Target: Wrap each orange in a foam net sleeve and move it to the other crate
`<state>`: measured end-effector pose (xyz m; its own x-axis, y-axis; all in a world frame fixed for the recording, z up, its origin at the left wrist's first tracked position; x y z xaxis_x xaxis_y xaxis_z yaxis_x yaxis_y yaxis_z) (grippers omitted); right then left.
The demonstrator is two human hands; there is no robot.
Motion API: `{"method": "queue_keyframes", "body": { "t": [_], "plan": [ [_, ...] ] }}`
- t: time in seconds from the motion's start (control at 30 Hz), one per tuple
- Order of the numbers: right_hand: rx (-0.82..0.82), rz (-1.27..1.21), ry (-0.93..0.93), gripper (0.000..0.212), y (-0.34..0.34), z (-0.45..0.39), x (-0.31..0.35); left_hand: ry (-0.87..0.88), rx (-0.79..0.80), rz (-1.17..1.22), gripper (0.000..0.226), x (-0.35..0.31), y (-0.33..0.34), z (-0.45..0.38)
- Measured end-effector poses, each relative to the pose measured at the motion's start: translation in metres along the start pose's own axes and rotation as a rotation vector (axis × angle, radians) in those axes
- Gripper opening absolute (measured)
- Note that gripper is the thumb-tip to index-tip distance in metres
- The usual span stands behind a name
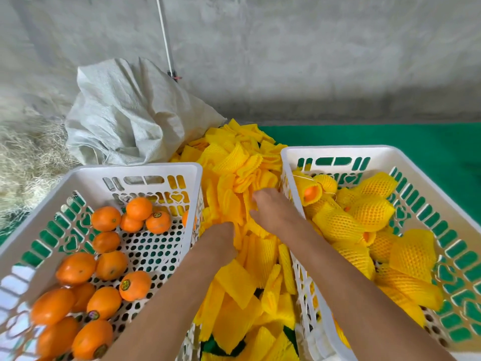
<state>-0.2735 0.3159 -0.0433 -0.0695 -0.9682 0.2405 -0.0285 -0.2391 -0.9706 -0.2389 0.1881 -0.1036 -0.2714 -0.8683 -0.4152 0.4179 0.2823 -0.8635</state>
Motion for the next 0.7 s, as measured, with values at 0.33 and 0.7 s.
{"method": "queue_keyframes", "body": {
  "t": [0.33, 0.7],
  "plan": [
    [0.102, 0.423, 0.090, 0.046, 0.025, -0.001, -0.013, 0.091, -0.183, 0.088, 0.026, -0.021, -0.021, 0.001],
    [0.000, -0.162, -0.022, 0.040, 0.003, -0.008, -0.002, 0.186, -0.358, 0.230, 0.055, -0.026, -0.034, -0.003]
  ]
}}
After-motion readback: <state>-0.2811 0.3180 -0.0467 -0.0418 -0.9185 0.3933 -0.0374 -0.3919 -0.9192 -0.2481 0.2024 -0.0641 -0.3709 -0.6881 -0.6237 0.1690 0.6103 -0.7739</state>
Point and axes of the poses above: each hand's wrist, its own z-axis away from the middle knuckle, its own y-axis out of the palm, x = y × z, the point moved 10 cm from there along -z, towards the middle knuckle, and after that the axes turned 11 degrees about y, right-handed, at the moved point
